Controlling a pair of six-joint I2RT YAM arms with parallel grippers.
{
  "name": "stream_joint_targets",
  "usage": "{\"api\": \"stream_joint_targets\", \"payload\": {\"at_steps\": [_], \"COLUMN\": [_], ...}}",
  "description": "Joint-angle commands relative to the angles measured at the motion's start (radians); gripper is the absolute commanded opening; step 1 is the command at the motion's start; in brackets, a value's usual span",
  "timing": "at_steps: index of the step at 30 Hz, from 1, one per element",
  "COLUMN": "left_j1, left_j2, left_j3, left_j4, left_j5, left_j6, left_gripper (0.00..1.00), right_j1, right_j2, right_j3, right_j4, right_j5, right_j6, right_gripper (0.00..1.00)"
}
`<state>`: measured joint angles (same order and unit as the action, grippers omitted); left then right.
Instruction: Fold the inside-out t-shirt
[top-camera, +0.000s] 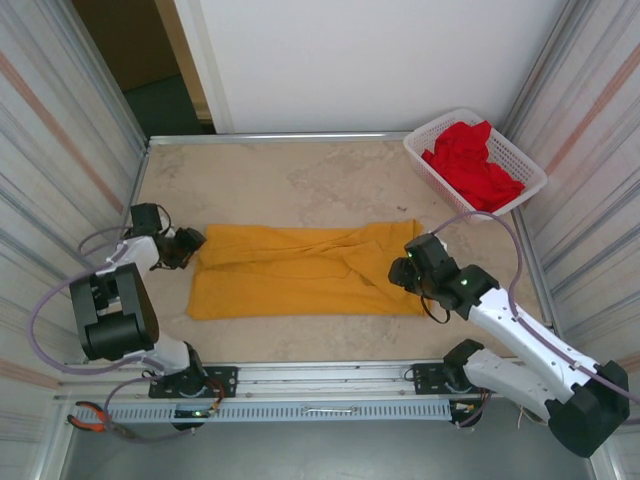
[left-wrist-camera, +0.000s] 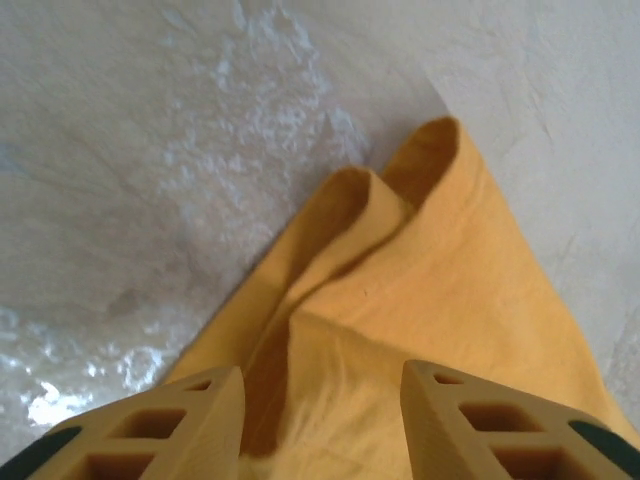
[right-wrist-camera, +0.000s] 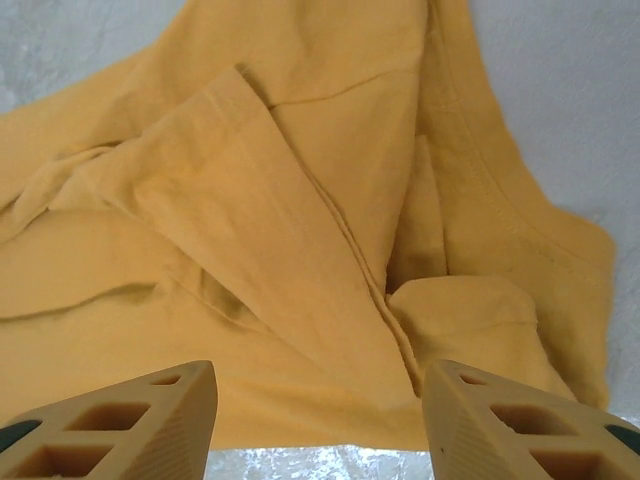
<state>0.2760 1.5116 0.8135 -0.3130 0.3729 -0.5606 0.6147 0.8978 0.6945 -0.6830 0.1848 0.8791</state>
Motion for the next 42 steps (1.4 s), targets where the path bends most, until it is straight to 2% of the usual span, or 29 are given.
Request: {"api": "stream_joint_targets", "payload": {"at_steps": [1, 5, 7, 12, 16, 21, 24, 25, 29, 30, 36, 42], "left_j1": [0.006, -0.007, -0.037, -0.105, -0.123, -0.134, -0.141, -0.142, -0.143, -0.142, -0.143, -0.143], "left_j2": [-0.011, -0.089, -0.108, -0.034, 0.089, 0.154, 0.185, 0.193, 0.21, 0.212, 0.219, 0.218], "left_j3": [0.073, 0.095, 0.096, 0.078, 0.102, 0.104, 0.111, 0.111, 0.104, 0.102, 0.095, 0.093], "left_j4": [-0.018, -0.029, -0.027, 0.025, 0.047, 0.081, 0.083, 0.082, 0.088, 0.09, 0.091, 0.09], "left_j5": [-0.015, -0.003, 0.015, 0.064, 0.111, 0.09, 0.072, 0.068, 0.058, 0.058, 0.054, 0.052], "left_j6": [0.016, 0.006, -0.005, -0.024, -0.022, -0.03, -0.024, -0.021, -0.021, -0.021, -0.014, -0.01], "left_gripper": [0.49, 0.53, 0.57, 0.59, 0.6, 0.6, 0.6, 0.6, 0.6, 0.6, 0.6, 0.6], "right_j1": [-0.017, -0.068, -0.107, -0.147, -0.163, -0.167, -0.168, -0.168, -0.17, -0.17, -0.142, -0.023], "right_j2": [0.064, 0.277, 0.404, 0.676, 0.8, 0.886, 0.918, 0.923, 0.905, 0.89, 0.754, 0.623], "right_j3": [0.077, 0.193, 0.248, 0.388, 0.438, 0.441, 0.444, 0.445, 0.434, 0.429, 0.403, 0.329], "right_j4": [0.016, 0.09, 0.156, 0.202, 0.226, 0.26, 0.272, 0.271, 0.266, 0.26, 0.208, 0.156], "right_j5": [0.029, -0.052, -0.142, -0.19, -0.216, -0.224, -0.236, -0.239, -0.24, -0.239, -0.237, -0.206], "right_j6": [-0.035, -0.188, -0.26, -0.354, -0.366, -0.362, -0.358, -0.359, -0.364, -0.365, -0.372, -0.358], "right_gripper": [0.56, 0.59, 0.6, 0.6, 0.59, 0.57, 0.53, 0.47, 0.05, 0.0, 0.0, 0.0]}}
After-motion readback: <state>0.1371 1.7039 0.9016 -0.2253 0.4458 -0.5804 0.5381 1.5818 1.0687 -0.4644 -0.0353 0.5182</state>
